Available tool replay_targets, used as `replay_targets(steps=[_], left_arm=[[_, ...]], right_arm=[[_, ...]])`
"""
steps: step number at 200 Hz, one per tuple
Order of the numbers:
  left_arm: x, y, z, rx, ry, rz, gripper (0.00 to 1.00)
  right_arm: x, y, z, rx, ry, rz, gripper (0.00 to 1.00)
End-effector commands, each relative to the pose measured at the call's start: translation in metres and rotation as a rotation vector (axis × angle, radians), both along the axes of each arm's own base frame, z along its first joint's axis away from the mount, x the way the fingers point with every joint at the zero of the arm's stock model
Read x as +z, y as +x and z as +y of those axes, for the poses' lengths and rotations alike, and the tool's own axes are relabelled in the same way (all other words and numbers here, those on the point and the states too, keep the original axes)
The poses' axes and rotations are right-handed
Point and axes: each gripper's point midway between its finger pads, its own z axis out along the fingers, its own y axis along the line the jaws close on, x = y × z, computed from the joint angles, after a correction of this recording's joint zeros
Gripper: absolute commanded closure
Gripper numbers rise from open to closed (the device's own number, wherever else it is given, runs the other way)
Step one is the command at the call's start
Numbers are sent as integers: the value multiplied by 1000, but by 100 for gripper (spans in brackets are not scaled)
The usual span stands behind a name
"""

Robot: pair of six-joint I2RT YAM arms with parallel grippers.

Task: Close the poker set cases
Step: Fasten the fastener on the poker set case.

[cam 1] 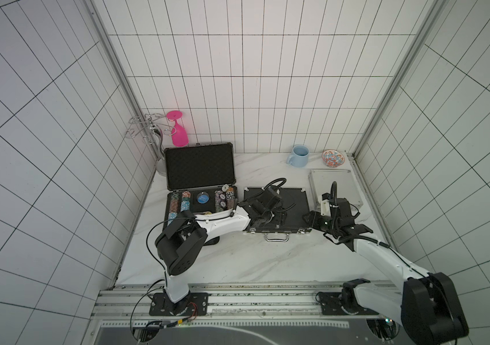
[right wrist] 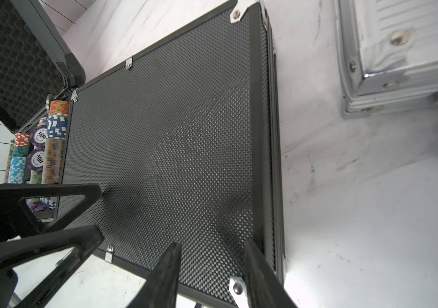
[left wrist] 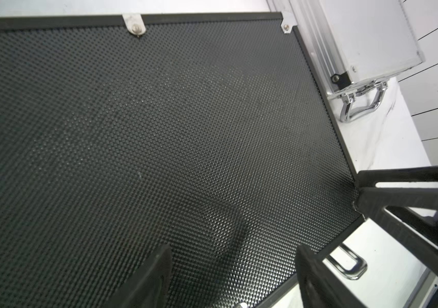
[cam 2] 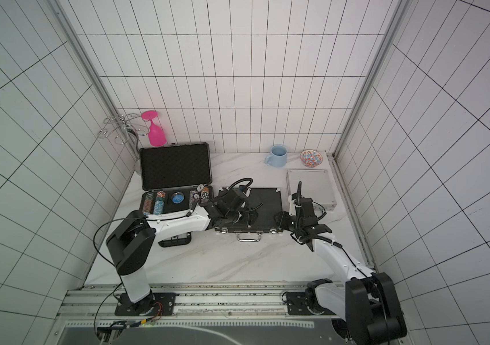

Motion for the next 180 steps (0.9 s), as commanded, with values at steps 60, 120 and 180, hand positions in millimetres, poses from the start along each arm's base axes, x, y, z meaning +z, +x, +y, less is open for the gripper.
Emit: replay_targets(steps=[60,120,180], left_arm=[[-107,-45,82,72,357,186,25],[-104,-45,76,64,335,195,25],[-78,-37,61,43,281,167,25]], right_arm=[[48,-3,32,119,80,-60,57],[-6,-11,35,120,61,60,62],[-76,-60,15,60,33,220,66]])
